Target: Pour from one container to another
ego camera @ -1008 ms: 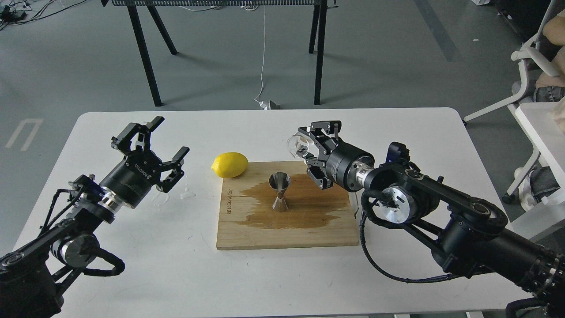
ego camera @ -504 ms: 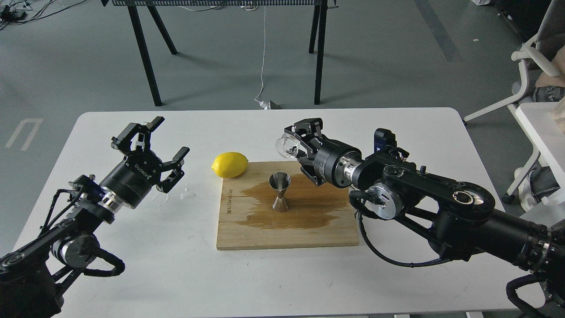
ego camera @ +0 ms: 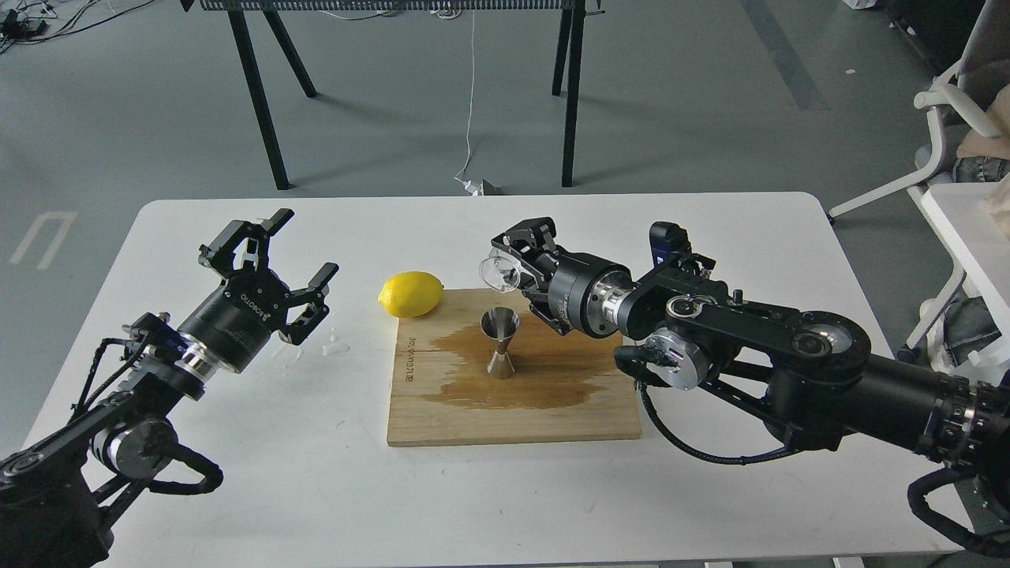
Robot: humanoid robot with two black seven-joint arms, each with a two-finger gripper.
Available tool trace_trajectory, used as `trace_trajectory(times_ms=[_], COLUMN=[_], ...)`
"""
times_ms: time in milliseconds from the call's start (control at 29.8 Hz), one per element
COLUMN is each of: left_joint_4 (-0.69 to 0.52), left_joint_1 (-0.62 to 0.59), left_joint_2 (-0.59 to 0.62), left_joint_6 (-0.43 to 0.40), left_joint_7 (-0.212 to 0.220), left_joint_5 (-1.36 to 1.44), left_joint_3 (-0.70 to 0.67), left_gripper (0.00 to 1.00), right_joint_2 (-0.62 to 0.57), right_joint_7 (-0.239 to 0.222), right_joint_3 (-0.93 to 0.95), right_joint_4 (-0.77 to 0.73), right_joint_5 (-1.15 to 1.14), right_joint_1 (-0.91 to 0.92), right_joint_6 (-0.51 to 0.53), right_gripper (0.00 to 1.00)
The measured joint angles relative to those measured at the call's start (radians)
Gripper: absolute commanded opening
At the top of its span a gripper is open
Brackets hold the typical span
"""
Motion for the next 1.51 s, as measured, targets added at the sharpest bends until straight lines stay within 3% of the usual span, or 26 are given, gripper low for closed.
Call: trace_trajectory(times_ms=[1512], left_joint_4=[0.006], left_joint_1=[0.001], left_joint_2=[0.003], left_joint_6=[0.0], left_joint_7=[0.0], left_joint_5=[0.001], left_joint_3=[-0.006], left_gripper=[0.92], right_joint_2=[0.008], right_joint_7=[0.006], right_joint_3=[-0.237], right_joint_4=[-0.01], right_joint_5=[-0.206], right_joint_1=[0.126], right_joint_6=[0.022], right_gripper=[0.39])
